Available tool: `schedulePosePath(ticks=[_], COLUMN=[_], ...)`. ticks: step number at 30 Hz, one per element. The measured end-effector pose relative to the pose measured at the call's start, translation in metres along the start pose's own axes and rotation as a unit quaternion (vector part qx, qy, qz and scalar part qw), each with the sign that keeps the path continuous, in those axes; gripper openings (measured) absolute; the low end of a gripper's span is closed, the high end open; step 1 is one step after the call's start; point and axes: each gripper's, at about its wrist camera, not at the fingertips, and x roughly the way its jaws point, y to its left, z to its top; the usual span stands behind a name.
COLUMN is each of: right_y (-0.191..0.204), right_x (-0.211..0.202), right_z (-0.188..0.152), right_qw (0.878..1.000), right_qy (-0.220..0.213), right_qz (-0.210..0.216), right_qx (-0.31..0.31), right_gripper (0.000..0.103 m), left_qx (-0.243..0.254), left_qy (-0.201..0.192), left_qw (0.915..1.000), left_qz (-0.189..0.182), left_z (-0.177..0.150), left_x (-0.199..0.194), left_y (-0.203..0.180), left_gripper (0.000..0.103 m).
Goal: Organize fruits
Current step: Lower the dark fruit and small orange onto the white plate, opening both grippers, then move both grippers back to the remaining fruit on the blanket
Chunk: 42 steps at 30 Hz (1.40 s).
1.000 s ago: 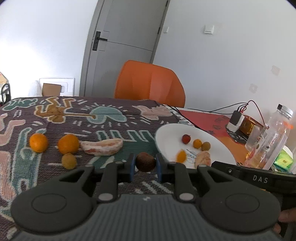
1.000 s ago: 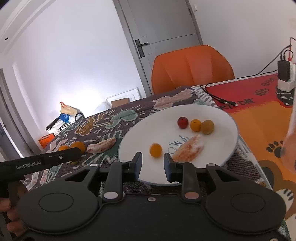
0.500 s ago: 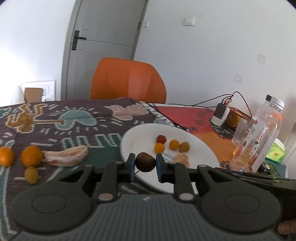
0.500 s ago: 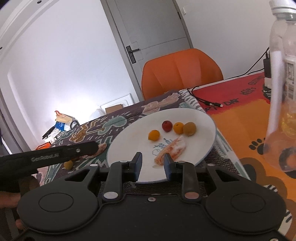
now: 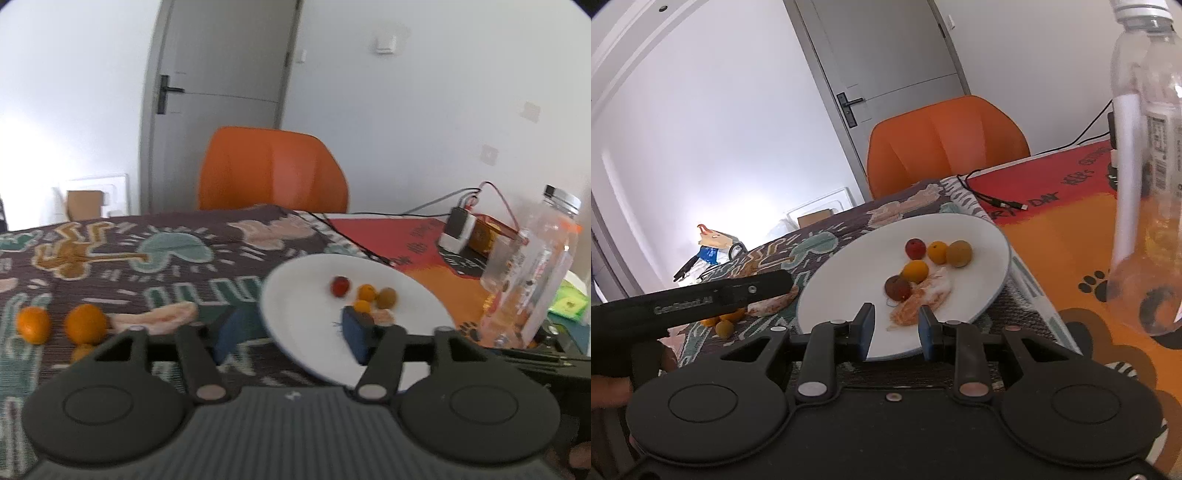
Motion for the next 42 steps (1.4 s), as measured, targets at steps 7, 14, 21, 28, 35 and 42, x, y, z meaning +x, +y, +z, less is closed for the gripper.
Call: schedulePosePath(ticks=[7,14,21,28,35,42], right_y=[0.016,0.035,0.053,0.076,0.092,0.112], right_x=[0.006,0.012,0.015,0.015,0.024,0.033], right_z=[-0.001,-0.002,-0.003,-0.001,-0.002,-0.004], right_qw=[1.000,1.000,0.999,0.998,0.997,0.995], right_qy=[0.002,0.004,0.002,-0.013,-0.005,0.005], right_qz=[0.011,0.021,0.033,0.041,0.046,0.056], right_qx=[-0.009,-0.020,-0.033,-0.054,-0.064,-0.079], right_gripper=[0.041,0.053,0.077,0.103,0.103,0.103], left_qx=[-0.019,-0.044,-0.060,-0.069,-0.093,-0.101], left_qy=[-0.016,-0.020,-0.022,-0.025,-0.035,-0.034], left_qw=[0.9984,0.9945,0.9912,0.9882,0.9843,0.9830], left_qz=[0.050,0.093,0.116,0.134,0.146,0.149], left_z=[-0.003,-0.008,-0.013,-0.018,-0.021,-0.024], left_x=[-0.023,-0.044,-0.060,-0.073,-0.082,-0.090], left_y=[0.030,0.058,0.081,0.101,0.120,0.138], left_gripper=[0.084,0.093,0.094,0.095,0.101,0.102])
